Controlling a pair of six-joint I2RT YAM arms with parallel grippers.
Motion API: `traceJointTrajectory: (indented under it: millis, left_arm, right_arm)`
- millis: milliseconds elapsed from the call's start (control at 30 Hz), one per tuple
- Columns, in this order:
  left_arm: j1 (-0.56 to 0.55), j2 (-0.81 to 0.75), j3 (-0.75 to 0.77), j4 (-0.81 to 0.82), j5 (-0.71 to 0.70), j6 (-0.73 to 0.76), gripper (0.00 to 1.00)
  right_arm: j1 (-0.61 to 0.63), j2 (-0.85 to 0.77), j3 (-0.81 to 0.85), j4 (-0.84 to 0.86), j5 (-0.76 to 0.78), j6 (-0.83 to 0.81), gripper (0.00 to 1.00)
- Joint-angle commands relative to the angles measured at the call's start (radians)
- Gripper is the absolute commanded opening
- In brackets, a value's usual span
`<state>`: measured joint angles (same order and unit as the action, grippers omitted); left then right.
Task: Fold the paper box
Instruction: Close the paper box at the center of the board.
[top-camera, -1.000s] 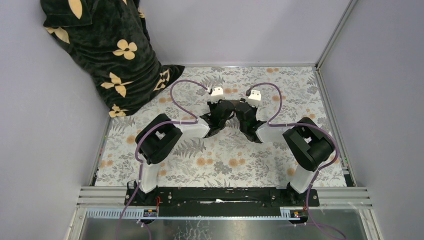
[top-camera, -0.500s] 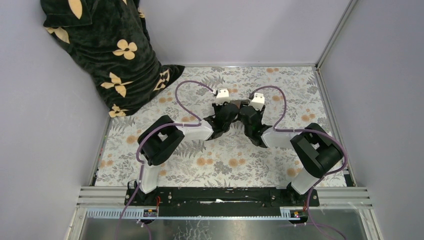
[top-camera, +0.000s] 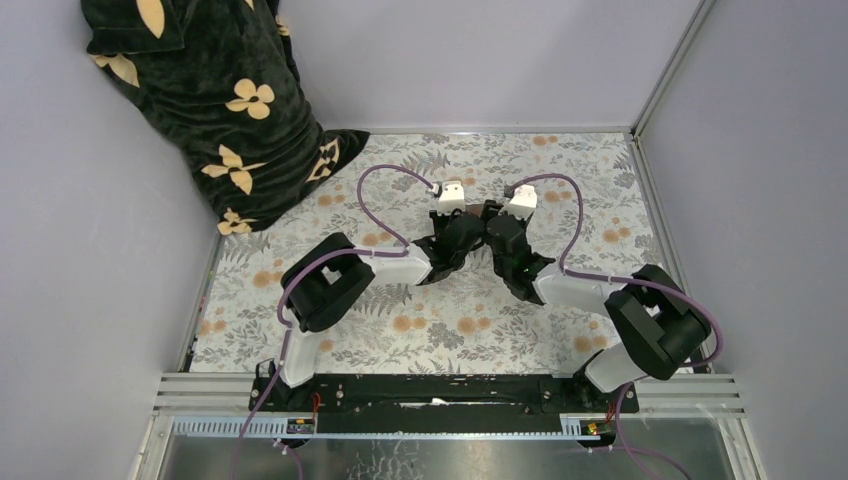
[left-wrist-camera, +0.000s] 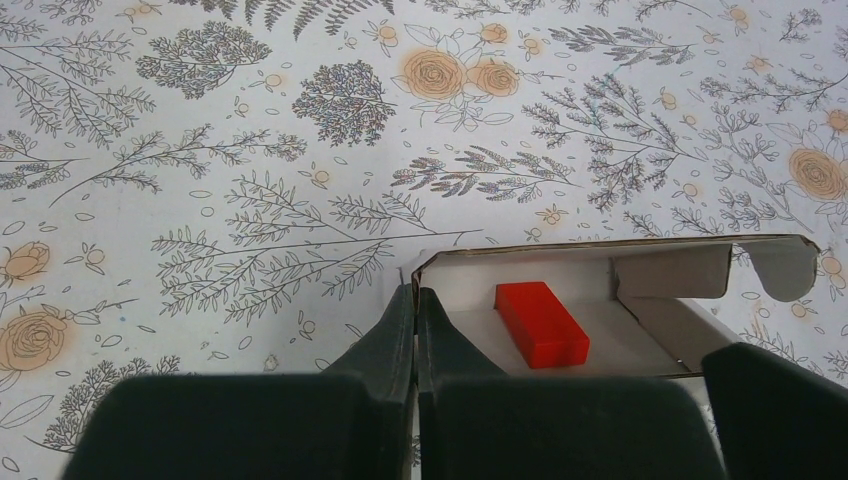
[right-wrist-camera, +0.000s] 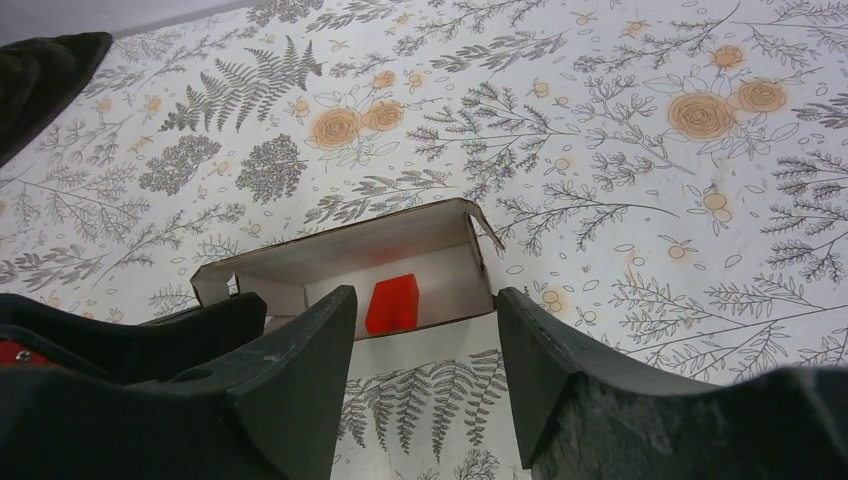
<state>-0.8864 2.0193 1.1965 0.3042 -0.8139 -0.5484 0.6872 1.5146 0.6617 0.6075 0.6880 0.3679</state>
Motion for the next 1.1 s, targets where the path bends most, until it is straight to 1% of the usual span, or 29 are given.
traceJointTrajectory:
  millis: [0, 100, 200, 267, 333, 367, 400, 467, 567, 733, 800, 867, 967, 1033, 1067]
  left_arm:
    - [-0.011, 0.042, -0.004, -0.057, -0.009, 0.002, 0.00]
    - [-0.013, 0.043, -0.007, -0.052, -0.009, 0.006, 0.00]
    - [-0.013, 0.045, -0.010, -0.045, -0.005, 0.019, 0.00]
    - [-0.013, 0.043, -0.011, -0.037, -0.003, 0.029, 0.00]
    - [-0.013, 0.044, -0.017, -0.027, 0.004, 0.036, 0.00]
    - [-0.013, 0.044, -0.023, -0.019, 0.008, 0.042, 0.00]
    - [-0.012, 0.045, -0.025, -0.014, 0.008, 0.045, 0.00]
    - [-0.011, 0.048, -0.035, -0.001, 0.015, 0.052, 0.00]
    - [-0.010, 0.051, -0.046, 0.022, 0.028, 0.065, 0.00]
    - [-0.003, 0.060, -0.043, 0.035, 0.063, 0.089, 0.00]
    - [0.005, 0.054, -0.054, 0.042, 0.077, 0.099, 0.00]
    - [0.015, 0.047, -0.075, 0.073, 0.106, 0.099, 0.00]
    - [0.018, 0.053, -0.075, 0.083, 0.120, 0.105, 0.00]
    - [0.018, 0.061, -0.067, 0.084, 0.123, 0.114, 0.00]
    - [0.020, 0.065, -0.066, 0.091, 0.127, 0.122, 0.00]
  right_arm:
    - [0.006, -0.065, -0.013, 0.036, 0.012, 0.001, 0.62]
    - [-0.011, -0.095, 0.014, -0.030, -0.023, -0.031, 0.65]
    - [-0.070, -0.122, 0.067, -0.160, -0.148, -0.087, 0.68]
    - [-0.134, -0.138, 0.086, -0.245, -0.310, -0.145, 0.72]
    - [-0.202, -0.123, 0.131, -0.334, -0.481, -0.203, 0.72]
    - [-0.218, -0.111, 0.154, -0.382, -0.514, -0.244, 0.72]
    - [-0.222, -0.103, 0.171, -0.421, -0.531, -0.299, 0.72]
    - [-0.222, -0.109, 0.168, -0.445, -0.576, -0.414, 0.74]
    - [-0.222, -0.138, 0.171, -0.478, -0.597, -0.527, 0.76]
    - [-0.223, -0.153, 0.180, -0.495, -0.776, -0.698, 0.79]
    - [-0.223, -0.158, 0.195, -0.502, -0.744, -0.731, 0.81]
    - [-0.224, -0.166, 0.193, -0.465, -0.708, -0.768, 0.85]
    - [-0.226, -0.137, 0.219, -0.422, -0.725, -0.833, 0.90]
    - [-0.242, -0.087, 0.281, -0.458, -0.739, -0.875, 0.90]
    - [-0.257, -0.062, 0.315, -0.489, -0.782, -0.892, 0.89]
